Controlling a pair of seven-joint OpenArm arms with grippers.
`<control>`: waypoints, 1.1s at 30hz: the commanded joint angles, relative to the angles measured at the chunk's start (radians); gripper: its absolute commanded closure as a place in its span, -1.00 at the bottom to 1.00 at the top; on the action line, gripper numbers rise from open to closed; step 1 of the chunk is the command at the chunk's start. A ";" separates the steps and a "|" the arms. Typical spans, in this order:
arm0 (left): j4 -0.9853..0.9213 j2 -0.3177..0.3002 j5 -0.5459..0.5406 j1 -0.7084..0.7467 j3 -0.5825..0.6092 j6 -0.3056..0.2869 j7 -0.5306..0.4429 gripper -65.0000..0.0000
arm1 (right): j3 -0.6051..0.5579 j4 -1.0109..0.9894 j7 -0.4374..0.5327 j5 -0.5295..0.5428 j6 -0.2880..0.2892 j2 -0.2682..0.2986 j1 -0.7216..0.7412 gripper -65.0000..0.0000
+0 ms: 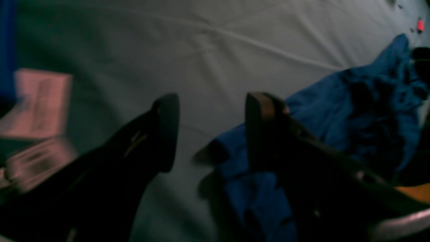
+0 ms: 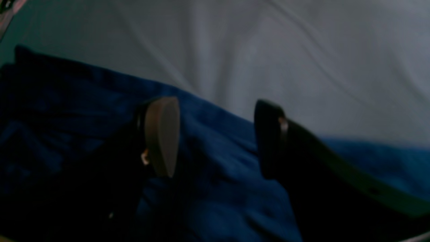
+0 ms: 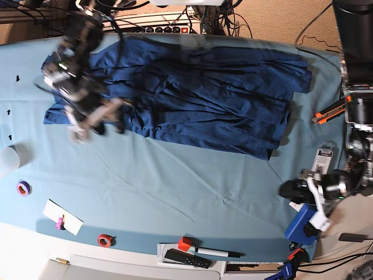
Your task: Layout the t-shirt on the table in an organized manner, then fold the t-shirt properly
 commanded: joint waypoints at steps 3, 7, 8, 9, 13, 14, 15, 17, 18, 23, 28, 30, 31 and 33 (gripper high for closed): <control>0.016 -0.047 -0.024 -0.065 -0.007 -0.003 -0.024 0.03 | 0.189 0.018 -0.039 0.136 0.044 0.009 -0.004 -0.07; 0.016 -0.076 -0.025 -0.092 -0.007 -0.003 -0.025 0.03 | 0.364 -0.017 -0.085 0.246 0.047 0.056 -0.035 -0.07; 0.016 -0.080 -0.027 -0.094 -0.007 -0.003 -0.024 0.03 | 0.390 -0.047 -0.086 0.256 0.048 0.074 -0.043 -0.07; 0.016 -0.080 -0.027 -0.093 -0.007 -0.003 -0.024 0.03 | 0.410 -0.085 -0.090 0.264 0.048 0.094 -0.046 -0.07; 0.015 -0.079 -0.027 -0.084 -0.007 -0.003 -0.016 0.03 | 0.448 -0.311 -0.126 0.397 0.089 0.183 -0.044 -0.07; 0.015 -0.079 -0.027 -0.083 -0.007 -0.003 -0.013 0.03 | 0.448 -0.370 -0.126 0.432 0.090 0.208 -0.044 -0.07; 0.015 -0.079 -0.027 -0.083 -0.007 -0.003 -0.013 0.03 | 0.448 -0.425 -0.126 0.464 0.090 0.233 -0.040 -0.07; 0.015 -0.079 -0.027 -0.083 -0.007 -0.003 -0.010 0.03 | 0.448 -0.525 -0.126 0.510 0.097 0.279 -0.027 -0.07; 0.015 -0.079 -0.027 -0.083 -0.007 -0.003 -0.010 0.03 | 0.448 -0.569 -0.127 0.518 0.109 0.298 -0.017 -0.07; 0.015 -0.079 -0.027 -0.083 -0.007 -0.003 -0.010 0.03 | 0.448 -0.690 -0.126 0.517 0.116 0.366 0.053 -0.07; 0.015 -0.079 -0.027 -0.082 -0.007 -0.003 -0.009 0.03 | 0.447 -0.691 -0.127 0.512 0.118 0.398 0.107 -0.07; 0.015 -0.079 -0.023 -0.082 -0.006 -0.003 -0.001 0.03 | 0.447 -0.691 -0.124 0.480 0.118 0.404 0.115 -0.07; 0.015 -0.079 -0.018 -0.082 -0.007 -0.003 0.003 0.03 | 0.447 -0.691 -0.116 0.449 0.118 0.407 0.116 -0.07; 0.015 -0.079 -0.005 -0.079 -0.006 -0.002 0.009 0.03 | 0.448 -0.691 -0.103 0.418 0.117 0.406 0.115 -0.07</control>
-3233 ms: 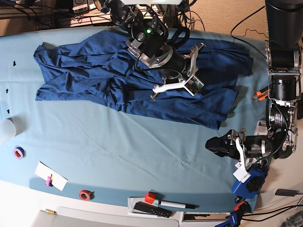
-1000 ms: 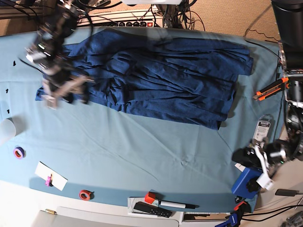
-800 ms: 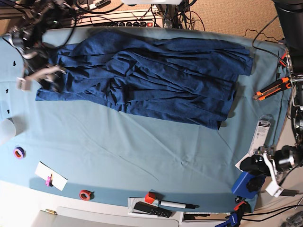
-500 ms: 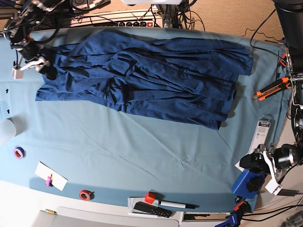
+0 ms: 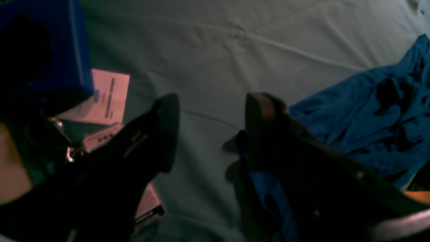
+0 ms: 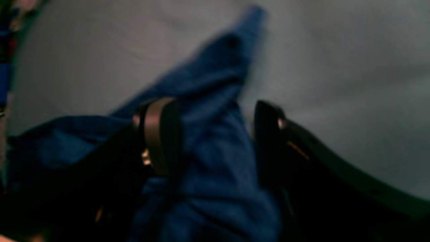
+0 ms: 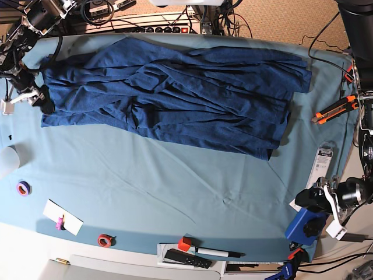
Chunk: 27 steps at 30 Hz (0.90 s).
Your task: Layout the t-shirt on the table in an organized manner, then fold the t-shirt properly
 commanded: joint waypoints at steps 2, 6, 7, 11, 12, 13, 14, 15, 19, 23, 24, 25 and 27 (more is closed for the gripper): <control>0.014 -0.019 -0.019 -0.013 -0.007 0.043 -0.013 0.03 | 0.010 0.018 0.019 0.064 0.008 0.025 0.008 -0.07; 0.014 -0.019 -0.019 0.084 -0.007 0.111 0.005 0.03 | 0.035 0.018 -0.055 0.233 0.017 0.026 0.006 -0.07; 0.014 -0.019 -0.021 0.115 -0.007 0.118 0.011 0.03 | 0.043 0.018 -0.078 0.276 0.017 0.026 0.005 -0.07; 0.014 -0.023 -0.149 0.235 -0.007 0.113 0.080 0.03 | 0.070 0.018 -0.162 0.414 0.017 0.026 0.005 -0.07; 0.014 -0.024 -0.190 0.254 -0.008 0.103 0.109 0.03 | 0.070 0.018 -0.166 0.431 0.017 0.026 0.005 -0.07; 0.014 -0.024 -0.235 0.269 -0.014 0.090 0.139 0.03 | 0.070 0.018 -0.166 0.443 0.017 0.025 0.005 -0.07; 0.014 -0.025 -0.272 0.281 -0.025 0.090 0.164 0.03 | 0.070 0.018 -0.166 0.445 0.017 0.026 0.005 -0.07; 0.014 -0.026 -0.299 0.292 -0.042 0.090 0.188 0.03 | 0.070 0.018 -0.166 0.445 0.017 0.026 0.005 -0.07; 0.014 -0.031 -0.359 0.337 -0.147 0.091 0.254 -0.01 | 0.070 0.018 -0.166 0.445 0.017 0.025 0.005 -0.07; 0.014 -0.054 -0.392 0.406 -0.190 0.091 0.284 -0.23 | 0.070 0.018 -0.166 0.447 0.017 0.026 0.005 -0.07; 0.014 -0.058 -0.409 0.430 -0.190 0.091 0.283 -0.25 | 0.070 0.018 -0.166 0.447 0.017 0.026 0.005 -0.07; 0.014 -0.060 -0.419 0.450 -0.190 0.091 0.284 -0.26 | 0.070 0.018 -0.166 0.447 0.017 0.025 0.005 -0.07; 0.014 -0.055 -0.426 0.491 -0.190 0.091 0.283 -0.26 | 0.070 0.018 -0.166 0.447 0.017 0.025 0.005 -0.07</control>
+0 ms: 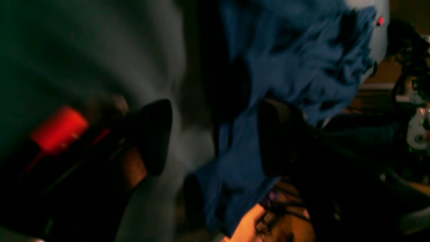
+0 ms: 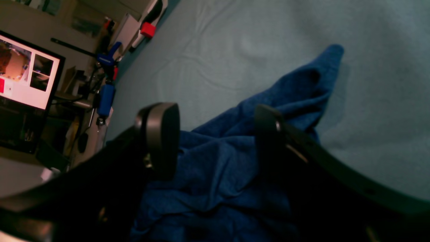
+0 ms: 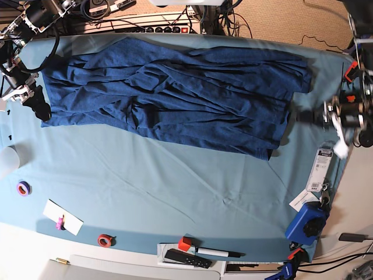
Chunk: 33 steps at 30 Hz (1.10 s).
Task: Layout the t-shirt on the table in an organized manner, then fold the t-shirt properly
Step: 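Move the left gripper to the shirt's side edge and grasp it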
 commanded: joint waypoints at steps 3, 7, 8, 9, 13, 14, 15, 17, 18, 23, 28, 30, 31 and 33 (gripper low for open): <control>0.013 -0.008 -0.028 0.019 -0.008 0.001 -0.005 -0.26 | 0.005 0.018 0.014 0.031 0.005 0.024 0.008 -0.07; 0.013 0.029 -0.027 0.037 -0.008 0.001 -0.024 -0.26 | 0.005 0.018 0.014 0.031 0.005 0.024 0.008 -0.07; 0.013 0.040 -0.013 0.037 -0.008 0.001 -0.031 -0.26 | 0.005 0.018 0.014 0.031 0.005 0.024 0.008 -0.07; 0.013 0.051 -0.002 0.037 -0.008 0.003 -0.031 -0.26 | 0.005 0.018 0.014 0.031 0.005 0.024 0.008 -0.07; 0.013 0.090 0.013 0.037 -0.005 0.005 -0.029 -0.26 | 0.004 0.018 0.014 0.031 0.005 0.015 0.008 -0.07; 0.013 0.098 0.019 0.037 -0.005 0.005 -0.029 -0.26 | 0.004 0.018 0.014 0.031 0.005 0.014 0.008 -0.07; 0.013 0.103 0.022 0.037 -0.005 0.005 -0.029 -0.26 | 0.004 0.018 0.014 0.031 0.005 0.015 0.008 -0.07; 0.013 0.105 0.034 0.037 -0.005 0.005 -0.024 -0.26 | 0.004 0.018 0.014 0.031 0.005 0.015 0.008 -0.07; 0.013 0.105 0.047 0.037 -0.005 0.005 -0.022 -0.26 | 0.004 0.018 0.014 0.031 0.005 0.015 0.008 -0.07; 0.013 0.105 0.156 0.037 -0.005 0.021 -0.024 -0.26 | 0.004 0.018 0.014 0.031 0.005 0.014 0.008 -0.07; 0.013 0.105 0.244 0.037 -0.005 0.020 -0.031 -0.26 | 0.004 0.018 0.014 0.031 0.005 0.015 0.008 -0.07; 0.013 0.105 0.278 0.037 -0.005 0.020 -0.039 -0.26 | 0.004 0.018 0.014 0.031 0.005 0.014 0.008 -0.07; 0.013 0.105 0.298 0.037 -0.005 0.020 -0.047 -0.26 | 0.004 0.018 0.014 0.031 0.005 0.015 0.008 -0.07; 0.013 0.105 0.334 0.037 -0.005 0.030 -0.057 -0.26 | 0.004 0.018 0.014 0.031 0.005 0.014 0.008 -0.07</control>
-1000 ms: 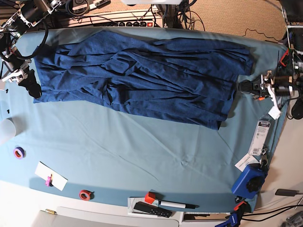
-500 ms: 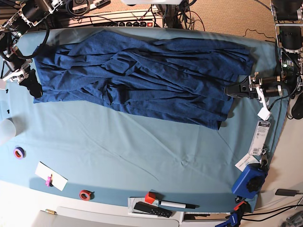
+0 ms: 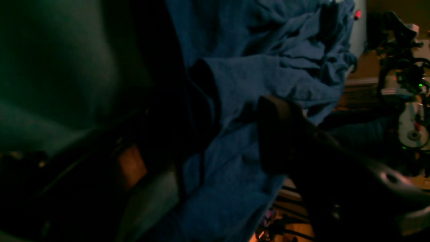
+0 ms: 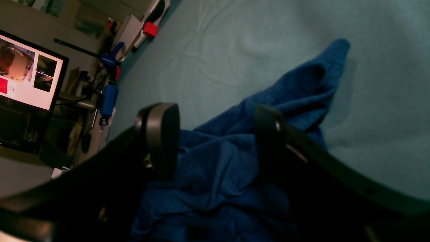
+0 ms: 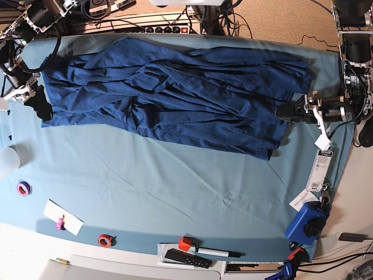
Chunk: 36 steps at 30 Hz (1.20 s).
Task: Layout the t-shirt on the table in an organized manner, then fold the t-shirt properly
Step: 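Move the left gripper to the shirt's side edge and grasp it, then pull the grasped edge with the left gripper toward the shirt's center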
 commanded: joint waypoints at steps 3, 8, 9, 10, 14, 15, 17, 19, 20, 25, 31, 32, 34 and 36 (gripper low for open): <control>-0.005 -0.014 0.264 0.008 0.005 0.031 0.033 -0.26 | 0.004 0.018 0.017 0.028 0.005 0.026 0.008 -0.07; 0.031 -0.015 0.345 0.008 0.005 0.032 0.021 -0.23 | 0.004 0.018 0.017 0.029 0.005 0.026 0.008 -0.07; 0.038 -0.015 0.344 0.009 0.005 0.032 0.032 -0.20 | 0.004 0.018 0.017 0.028 0.005 0.026 0.008 -0.07; 0.046 -0.014 0.343 0.009 0.005 0.032 0.040 -0.19 | 0.004 0.018 0.017 0.028 0.005 0.026 0.008 -0.07; 0.084 -0.015 0.266 0.034 0.005 0.032 0.082 -0.19 | 0.004 0.018 0.017 0.028 0.005 0.026 0.008 -0.07; 0.098 -0.014 0.249 0.046 0.005 0.032 0.087 -0.19 | 0.004 0.018 0.017 0.028 0.005 0.026 0.008 -0.07; 0.134 -0.014 0.238 0.072 0.005 0.032 0.088 -0.19 | 0.004 0.018 0.017 0.028 0.005 0.026 0.008 -0.07; 0.168 -0.014 0.239 0.093 0.005 0.032 0.089 -0.19 | 0.004 0.018 0.017 0.028 0.005 0.026 0.008 -0.07; 0.184 -0.014 0.239 0.102 0.005 0.032 0.086 -0.19 | 0.004 0.018 0.017 0.028 0.005 0.026 0.008 -0.07; 0.209 -0.014 0.272 0.117 0.005 0.032 0.024 -0.19 | 0.004 0.018 0.017 0.028 0.005 0.026 0.008 -0.07; 0.208 -0.003 0.291 0.124 0.005 0.032 0.005 -0.19 | 0.004 0.018 0.017 0.028 0.005 0.026 0.008 -0.07; 0.208 0.005 0.277 0.124 0.005 0.032 0.005 -0.19 | 0.004 0.018 0.017 0.029 0.005 0.026 0.008 -0.07; 0.208 0.028 0.272 0.124 0.005 0.032 0.007 -0.19 | 0.004 0.018 0.017 0.028 0.005 0.026 0.008 -0.07; 0.208 0.054 0.272 0.124 0.005 0.032 0.022 -0.19 | 0.004 0.018 0.017 0.028 0.005 0.026 0.008 -0.07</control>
